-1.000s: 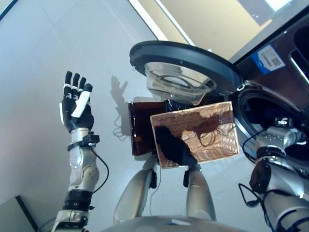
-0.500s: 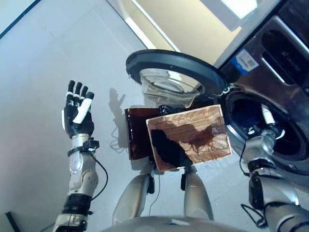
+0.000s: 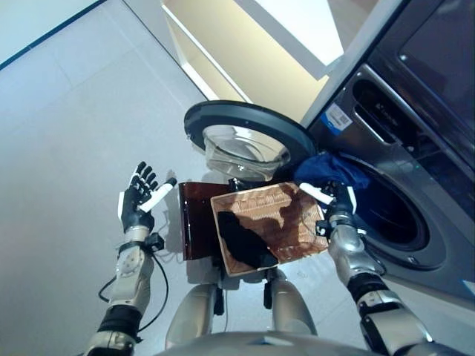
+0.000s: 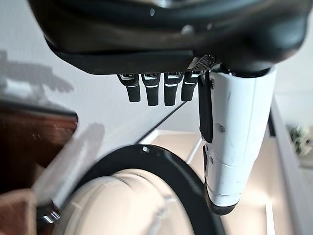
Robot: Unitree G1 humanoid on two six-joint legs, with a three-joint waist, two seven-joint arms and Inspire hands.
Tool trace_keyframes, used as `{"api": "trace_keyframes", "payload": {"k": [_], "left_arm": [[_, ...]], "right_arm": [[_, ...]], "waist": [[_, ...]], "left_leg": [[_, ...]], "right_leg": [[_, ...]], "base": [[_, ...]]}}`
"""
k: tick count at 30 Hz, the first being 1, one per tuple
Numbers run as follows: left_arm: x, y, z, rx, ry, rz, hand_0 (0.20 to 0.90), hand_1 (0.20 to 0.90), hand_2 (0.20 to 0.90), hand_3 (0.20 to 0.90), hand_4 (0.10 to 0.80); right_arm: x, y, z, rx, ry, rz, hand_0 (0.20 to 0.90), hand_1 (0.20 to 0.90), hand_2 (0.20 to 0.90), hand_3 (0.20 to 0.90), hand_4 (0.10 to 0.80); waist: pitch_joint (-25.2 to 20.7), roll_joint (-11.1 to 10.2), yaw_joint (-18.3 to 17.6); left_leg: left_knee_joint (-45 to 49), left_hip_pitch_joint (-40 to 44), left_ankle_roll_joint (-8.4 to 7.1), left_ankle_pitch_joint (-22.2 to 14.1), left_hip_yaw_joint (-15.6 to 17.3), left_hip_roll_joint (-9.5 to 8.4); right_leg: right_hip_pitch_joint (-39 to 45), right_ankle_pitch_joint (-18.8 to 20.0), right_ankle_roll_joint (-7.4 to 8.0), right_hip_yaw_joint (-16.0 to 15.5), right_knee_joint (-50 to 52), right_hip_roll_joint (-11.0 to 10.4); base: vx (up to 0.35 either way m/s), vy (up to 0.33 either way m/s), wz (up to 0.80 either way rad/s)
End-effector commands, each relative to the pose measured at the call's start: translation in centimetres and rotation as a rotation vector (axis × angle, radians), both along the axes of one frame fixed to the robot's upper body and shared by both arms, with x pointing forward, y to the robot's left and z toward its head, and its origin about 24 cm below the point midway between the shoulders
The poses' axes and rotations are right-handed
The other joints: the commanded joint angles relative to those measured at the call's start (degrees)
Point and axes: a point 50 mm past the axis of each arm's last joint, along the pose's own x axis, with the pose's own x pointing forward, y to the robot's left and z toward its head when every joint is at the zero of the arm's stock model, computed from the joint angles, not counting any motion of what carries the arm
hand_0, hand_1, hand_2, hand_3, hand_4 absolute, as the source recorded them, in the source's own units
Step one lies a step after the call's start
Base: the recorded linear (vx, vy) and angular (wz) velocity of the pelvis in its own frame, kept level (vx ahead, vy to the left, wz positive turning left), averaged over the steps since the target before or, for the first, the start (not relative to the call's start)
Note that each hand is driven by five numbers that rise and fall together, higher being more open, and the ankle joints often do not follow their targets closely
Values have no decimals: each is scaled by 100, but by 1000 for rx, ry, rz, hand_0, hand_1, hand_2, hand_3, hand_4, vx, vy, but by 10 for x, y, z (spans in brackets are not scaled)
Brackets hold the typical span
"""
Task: Pick up the clothes and place them into the washing machine
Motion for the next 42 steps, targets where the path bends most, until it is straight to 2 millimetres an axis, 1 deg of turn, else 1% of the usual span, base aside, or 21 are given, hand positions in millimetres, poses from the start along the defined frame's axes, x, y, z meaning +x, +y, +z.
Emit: {"api": "trace_keyframes", "payload": {"k": [1, 4, 5, 6, 7, 8, 10, 11, 13, 14, 16, 18, 19, 20, 21, 25, 31, 36, 38, 39, 42], "left_arm": [[7, 25, 26, 354, -70, -38, 900, 900, 900, 900, 800], [11, 30, 28, 563, -40, -93, 900, 900, 900, 900, 800], [13, 29, 32, 673, -43, -132, 900, 900, 900, 900, 800], [13, 29, 32, 674, -43, -132, 900, 900, 900, 900, 800], [14, 29, 28, 762, -18, -171, 900, 900, 900, 900, 800], [14, 29, 28, 763, -18, -171, 900, 900, 900, 900, 800], [15, 27, 27, 913, -16, -213, 900, 900, 900, 900, 800], [16, 27, 27, 914, -16, -213, 900, 900, 900, 900, 800], [17, 22, 26, 1090, -32, -268, 900, 900, 900, 900, 800], [17, 21, 26, 1092, -33, -268, 900, 900, 900, 900, 800], [19, 17, 27, 1179, -57, -325, 900, 900, 900, 900, 800], [19, 17, 25, 1171, -45, -339, 900, 900, 900, 900, 800], [19, 15, 26, 1136, -57, -322, 900, 900, 900, 900, 800], [19, 15, 27, 1136, -57, -322, 900, 900, 900, 900, 800], [19, 14, 26, 1109, -55, -312, 900, 900, 900, 900, 800], [17, 17, 23, 1050, -38, -275, 900, 900, 900, 900, 800], [15, 23, 24, 1016, -34, -219, 900, 900, 900, 900, 800], [13, 29, 23, 1001, -27, -155, 900, 900, 900, 900, 800], [13, 29, 24, 1006, -34, -146, 900, 900, 900, 900, 800], [13, 29, 24, 1012, -42, -131, 900, 900, 900, 900, 800], [13, 28, 26, 1015, -54, -123, 900, 900, 900, 900, 800]], "right_arm": [[4, 2, 22, -47, -140, 76, 900, 900, 900, 900, 800], [2, 3, 22, -38, -148, 97, 900, 900, 900, 900, 800], [1, 5, 21, -29, -147, 111, 900, 900, 900, 900, 800], [1, 4, 21, -28, -147, 110, 900, 900, 900, 900, 800], [0, 9, 17, -41, -131, 145, 900, 900, 900, 900, 800], [0, 9, 17, -41, -131, 145, 900, 900, 900, 900, 800], [1, 15, 15, -85, -114, 185, 900, 900, 900, 900, 800], [2, 15, 15, -85, -114, 185, 900, 900, 900, 900, 800], [4, 21, 11, -77, -101, 184, 900, 900, 900, 900, 800], [4, 21, 11, -77, -102, 183, 900, 900, 900, 900, 800], [8, 28, 11, -31, -105, 182, 900, 900, 900, 900, 800], [10, 30, 12, -31, -110, 187, 900, 900, 900, 900, 800], [11, 31, 14, 16, -129, 168, 900, 900, 900, 900, 800], [11, 30, 14, 16, -129, 168, 900, 900, 900, 900, 800], [10, 28, 11, 61, -123, 133, 900, 900, 900, 900, 800], [7, 19, 8, 74, -122, 51, 900, 900, 900, 900, 800], [0, 4, 14, 11, -159, -25, 900, 900, 900, 900, 800], [-8, -20, 13, 42, -188, -263, 900, 900, 900, 900, 800], [-9, -24, 13, 38, -192, -304, 900, 900, 900, 900, 800], [-7, -28, 17, 40, -212, -383, 900, 900, 900, 900, 800], [-8, -34, 15, 20, -196, -458, 900, 900, 900, 900, 800]], "waist": [[-536, -227, 72], [-546, -230, 67], [-540, -234, 69], [-540, -235, 71], [-534, -236, 73], [-536, -236, 75], [-512, -243, 75], [-515, -244, 78], [-508, -249, 81], [-508, -252, 85], [-496, -257, 84], [-493, -259, 88], [-478, -261, 78], [-480, -261, 79], [-483, -263, 74], [-492, -259, 62], [-501, -254, 18], [-462, -211, -10], [-449, -195, -7], [-428, -165, -9], [-396, -133, 2]], "left_leg": [[207, 102, -343, -565, 63, -158], [213, 78, -354, -555, 52, -139], [213, 62, -353, -550, 45, -135], [214, 61, -353, -550, 46, -136], [226, 35, -351, -546, 47, -130], [228, 32, -351, -547, 47, -130], [257, -32, -348, -541, 49, -111], [259, -38, -348, -542, 49, -111], [269, -78, -347, -544, 53, -99], [270, -81, -347, -545, 55, -98], [290, -129, -335, -553, 61, -99], [303, -151, -331, -556, 68, -99], [315, -169, -326, -553, 81, -94], [317, -171, -326, -553, 82, -94], [315, -167, -323, -553, 81, -97], [328, -162, -320, -576, 97, -94], [311, -179, -319, -584, 106, -93], [299, -222, -305, -582, 113, -112], [297, -226, -305, -583, 120, -117], [300, -242, -300, -582, 132, -126], [291, -250, -294, -581, 149, -138]], "right_leg": [[54, 27, -33, -19, -249, 84], [45, 20, -30, -31, -267, 87], [31, 25, -28, -39, -274, 89], [30, 25, -28, -39, -274, 89], [6, 29, -26, -41, -278, 93], [2, 29, -26, -41, -278, 93], [-53, 25, -27, -49, -261, 95], [-60, 24, -27, -48, -259, 95], [-98, 19, -32, -44, -243, 110], [-101, 18, -33, -42, -241, 110], [-149, 28, -28, -27, -242, 121], [-174, 32, -26, -21, -234, 122], [-205, 34, -31, -7, -210, 123], [-209, 34, -31, -6, -207, 123], [-212, 36, -33, -3, -202, 124], [-219, 19, -42, 18, -184, 133], [-240, 25, -37, 32, -196, 127], [-284, 48, -25, 43, -214, 115], [-293, 51, -22, 44, -211, 112], [-308, 56, -14, 48, -206, 106], [-325, 60, -10, 51, -203, 104]], "base": [[0, 0, 0], [0, 0, 0], [0, 0, 0], [-31, -8, 0], [0, 0, 0], [0, 0, 0], [0, 0, 0], [0, 0, 0], [0, 0, 0], [0, 0, 0], [-17, 5, -6], [-13, 9, -6], [-8, 12, -5], [2, 11, -4], [17, 9, -4], [15, 13, -4], [2, 3, -1], [10, 17, -4], [0, 0, 0], [0, 0, 0], [9, 23, -3]]}}
